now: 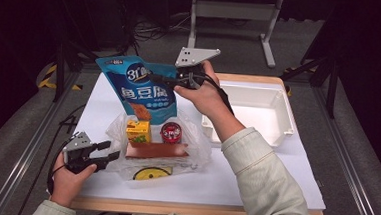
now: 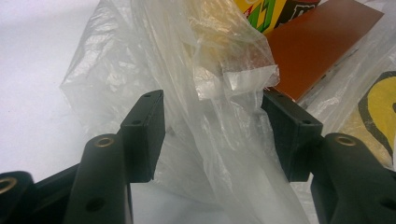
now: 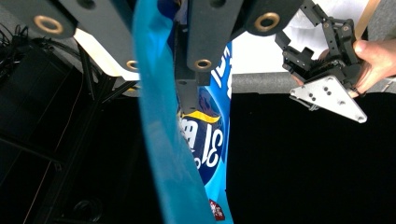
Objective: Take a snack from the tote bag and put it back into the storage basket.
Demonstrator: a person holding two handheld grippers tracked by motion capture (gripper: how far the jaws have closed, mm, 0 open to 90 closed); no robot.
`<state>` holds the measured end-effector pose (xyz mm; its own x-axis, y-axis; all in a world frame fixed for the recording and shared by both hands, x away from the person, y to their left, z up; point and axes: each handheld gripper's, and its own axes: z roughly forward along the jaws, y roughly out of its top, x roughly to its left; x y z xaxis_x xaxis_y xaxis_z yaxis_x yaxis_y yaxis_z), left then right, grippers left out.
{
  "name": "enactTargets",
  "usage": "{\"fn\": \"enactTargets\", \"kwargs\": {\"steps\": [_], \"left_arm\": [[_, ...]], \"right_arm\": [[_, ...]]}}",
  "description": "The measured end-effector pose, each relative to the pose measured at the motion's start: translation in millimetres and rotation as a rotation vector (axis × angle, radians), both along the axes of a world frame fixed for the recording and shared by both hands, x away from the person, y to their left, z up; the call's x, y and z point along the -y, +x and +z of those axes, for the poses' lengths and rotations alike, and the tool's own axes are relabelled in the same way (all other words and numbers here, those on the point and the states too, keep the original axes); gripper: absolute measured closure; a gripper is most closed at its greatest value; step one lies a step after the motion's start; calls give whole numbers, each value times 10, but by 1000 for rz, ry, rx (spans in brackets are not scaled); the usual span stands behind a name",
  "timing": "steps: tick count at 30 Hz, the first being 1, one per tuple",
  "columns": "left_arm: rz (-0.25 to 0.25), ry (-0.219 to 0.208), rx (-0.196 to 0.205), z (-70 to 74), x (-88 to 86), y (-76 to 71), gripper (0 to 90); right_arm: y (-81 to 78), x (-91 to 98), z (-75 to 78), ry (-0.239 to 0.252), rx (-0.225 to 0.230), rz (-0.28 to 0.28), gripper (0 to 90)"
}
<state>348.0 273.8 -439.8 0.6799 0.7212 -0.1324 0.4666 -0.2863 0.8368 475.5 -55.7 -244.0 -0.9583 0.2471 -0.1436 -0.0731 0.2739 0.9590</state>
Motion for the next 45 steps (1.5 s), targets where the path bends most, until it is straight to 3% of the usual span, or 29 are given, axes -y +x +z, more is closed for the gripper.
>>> {"fn": "enactTargets", "kwargs": {"steps": [11, 21, 45], "left_arm": [[16, 0, 5, 1, -23, -4, 395], [25, 5, 6, 1, -22, -5, 394], [54, -3, 7, -2, -48, -8, 365]], "right_arm": [[-57, 160, 172, 39, 15, -5, 900], [-71, 398, 281, 38, 24, -36, 900], [-9, 991, 302, 15, 31, -159, 900]]}}
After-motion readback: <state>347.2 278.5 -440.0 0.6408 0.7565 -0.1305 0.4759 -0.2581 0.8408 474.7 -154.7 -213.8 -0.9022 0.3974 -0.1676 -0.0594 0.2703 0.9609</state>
